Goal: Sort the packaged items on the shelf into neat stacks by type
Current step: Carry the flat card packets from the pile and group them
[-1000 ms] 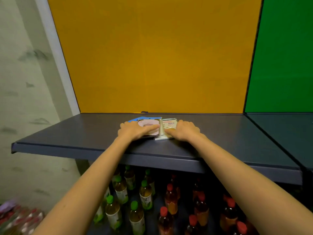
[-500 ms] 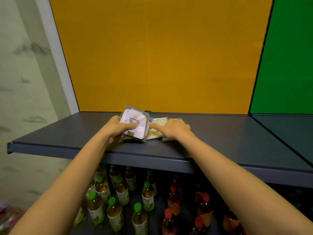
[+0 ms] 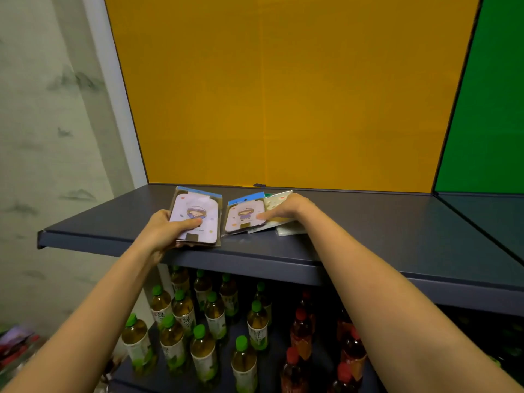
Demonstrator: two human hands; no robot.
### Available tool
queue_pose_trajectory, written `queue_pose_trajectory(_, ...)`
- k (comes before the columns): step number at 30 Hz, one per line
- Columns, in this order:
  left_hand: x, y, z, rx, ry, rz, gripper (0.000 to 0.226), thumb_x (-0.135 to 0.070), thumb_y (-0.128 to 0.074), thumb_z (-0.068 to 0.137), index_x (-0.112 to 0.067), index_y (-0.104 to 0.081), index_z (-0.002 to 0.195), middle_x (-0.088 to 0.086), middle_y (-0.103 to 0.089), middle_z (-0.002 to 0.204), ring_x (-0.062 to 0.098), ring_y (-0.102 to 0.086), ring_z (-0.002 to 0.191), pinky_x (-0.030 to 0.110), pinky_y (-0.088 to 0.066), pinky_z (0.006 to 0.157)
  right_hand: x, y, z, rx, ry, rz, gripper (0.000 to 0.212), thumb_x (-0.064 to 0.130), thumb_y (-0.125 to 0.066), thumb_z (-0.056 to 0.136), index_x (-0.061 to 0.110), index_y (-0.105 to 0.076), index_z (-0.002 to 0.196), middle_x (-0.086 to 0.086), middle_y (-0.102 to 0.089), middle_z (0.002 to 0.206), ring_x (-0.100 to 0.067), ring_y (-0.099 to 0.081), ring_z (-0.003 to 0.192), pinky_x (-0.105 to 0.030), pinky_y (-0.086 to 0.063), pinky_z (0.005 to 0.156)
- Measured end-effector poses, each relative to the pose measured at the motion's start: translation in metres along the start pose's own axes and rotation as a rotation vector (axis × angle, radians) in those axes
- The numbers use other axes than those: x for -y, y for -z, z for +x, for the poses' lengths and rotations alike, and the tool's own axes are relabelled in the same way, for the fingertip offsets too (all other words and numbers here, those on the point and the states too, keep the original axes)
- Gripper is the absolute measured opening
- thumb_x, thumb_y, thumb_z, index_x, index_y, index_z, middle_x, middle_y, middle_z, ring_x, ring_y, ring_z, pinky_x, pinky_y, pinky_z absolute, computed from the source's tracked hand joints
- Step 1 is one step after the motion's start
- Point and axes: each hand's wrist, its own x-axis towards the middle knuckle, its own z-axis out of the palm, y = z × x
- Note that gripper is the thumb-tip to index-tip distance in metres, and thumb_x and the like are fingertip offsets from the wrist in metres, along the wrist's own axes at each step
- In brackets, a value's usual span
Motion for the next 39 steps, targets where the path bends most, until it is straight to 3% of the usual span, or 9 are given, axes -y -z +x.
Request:
queue_pose_trajectory(5, -0.005, -0.014, -0.003, 0.035, -0.005, -0.033, 0.026, -0.014, -0.071, 0.08, -0.016, -0.046, 0.084, 0.006, -0.064, 0.082, 0.015, -0.063, 0.068, 0.02, -0.053, 0.043, -0.019, 0.007, 0.011, -0.182, 0.044, 0.129, 0.053, 0.04, -0.05, 0.092, 0.005, -0.047, 0.132, -0.013, -0.052, 0.135, -0.029, -0.051, 0.122, -0.035, -0.043, 0.097)
queue_pose_trajectory(8, -0.01, -0.025, -0.003, 0.055, -0.023, -0.094, 0.024, -0.013, -0.071, 0.079, -0.015, -0.048, 0.084, 0.007, -0.065, 0.082, 0.011, -0.067, 0.05, 0.017, -0.052, 0.04, -0.036, 0.02, 0.009, -0.248, 0.043, 0.249, 0.028, 0.031, -0.048, 0.094, 0.007, -0.056, 0.107, -0.015, -0.059, 0.111, -0.031, -0.058, 0.1, -0.035, -0.046, 0.081)
queue_pose_trajectory(13, -0.024, -0.068, -0.008, 0.155, -0.06, -0.261, 0.012, -0.005, -0.066, 0.083, -0.008, -0.055, 0.084, 0.007, -0.068, 0.073, 0.004, -0.061, 0.037, 0.015, -0.048, 0.035, -0.083, 0.057, -0.001, -0.437, 0.025, 0.411, 0.043, 0.033, -0.052, 0.089, 0.001, -0.059, 0.117, -0.019, -0.062, 0.123, -0.038, -0.06, 0.112, -0.05, -0.05, 0.094)
queue_pose_trajectory(17, -0.037, -0.123, -0.012, 0.228, -0.038, -0.351, 0.008, -0.006, -0.062, 0.086, -0.003, -0.058, 0.093, 0.005, -0.071, 0.067, 0.005, -0.064, 0.042, 0.018, -0.051, 0.039, -0.133, 0.088, -0.031, -0.533, 0.033, 0.419, 0.025, 0.031, -0.052, 0.091, 0.016, -0.052, 0.07, -0.019, -0.065, 0.118, -0.037, -0.061, 0.109, -0.05, -0.049, 0.094)
queue_pose_trajectory(21, -0.055, -0.191, -0.033, 0.237, -0.031, -0.344, 0.015, -0.006, -0.047, 0.09, -0.01, -0.053, 0.076, -0.003, -0.063, 0.041, 0.006, -0.053, 0.03, 0.008, -0.035, 0.03, -0.189, 0.119, -0.069, -0.613, 0.005, 0.418, 0.036, 0.028, -0.051, 0.093, 0.022, -0.038, 0.06, -0.019, -0.066, 0.115, -0.035, -0.062, 0.107, -0.046, -0.049, 0.094)
queue_pose_trajectory(25, -0.072, -0.257, -0.072, 0.297, -0.003, -0.397, 0.022, -0.006, -0.036, 0.089, -0.014, -0.05, 0.075, 0.007, -0.058, 0.07, 0.012, -0.057, 0.038, 0.008, -0.037, 0.031, -0.256, 0.153, -0.096, -0.677, -0.033, 0.497, 0.034, 0.027, -0.053, 0.09, 0.019, -0.041, 0.059, -0.02, -0.066, 0.102, -0.032, -0.062, 0.098, -0.045, -0.049, 0.09)
queue_pose_trajectory(30, -0.095, -0.342, -0.13, 0.405, -0.044, -0.355, 0.019, -0.004, -0.036, 0.091, -0.009, -0.054, 0.092, 0.006, -0.059, 0.074, 0.014, -0.058, 0.049, 0.011, -0.037, 0.033, -0.341, 0.201, -0.135, -0.744, -0.063, 0.589, 0.031, 0.024, -0.056, 0.089, 0.019, -0.042, 0.062, -0.01, -0.056, 0.088, -0.021, -0.053, 0.08, -0.031, -0.043, 0.063)
queue_pose_trajectory(35, -0.114, -0.42, -0.187, 0.503, -0.076, -0.355, 0.018, -0.003, -0.038, 0.093, -0.008, -0.048, 0.108, 0.013, -0.062, 0.101, 0.014, -0.059, 0.065, 0.013, -0.045, 0.036, -0.42, 0.248, -0.173, -0.717, -0.072, 0.682, 0.027, 0.019, -0.054, 0.091, 0.015, -0.044, 0.066, -0.008, -0.056, 0.08, -0.019, -0.053, 0.072, -0.029, -0.043, 0.06)
queue_pose_trajectory(39, -0.123, -0.461, -0.219, 0.533, -0.058, -0.404, 0.013, -0.004, -0.04, 0.094, -0.008, -0.049, 0.102, 0.013, -0.063, 0.101, 0.014, -0.062, 0.072, 0.014, -0.048, 0.039, -0.469, 0.27, -0.186, -0.707, -0.091, 0.667, 0.014, 0.017, -0.054, 0.091, 0.01, -0.051, 0.08, -0.014, -0.05, 0.083, -0.016, -0.042, 0.058, -0.025, -0.034, 0.052)
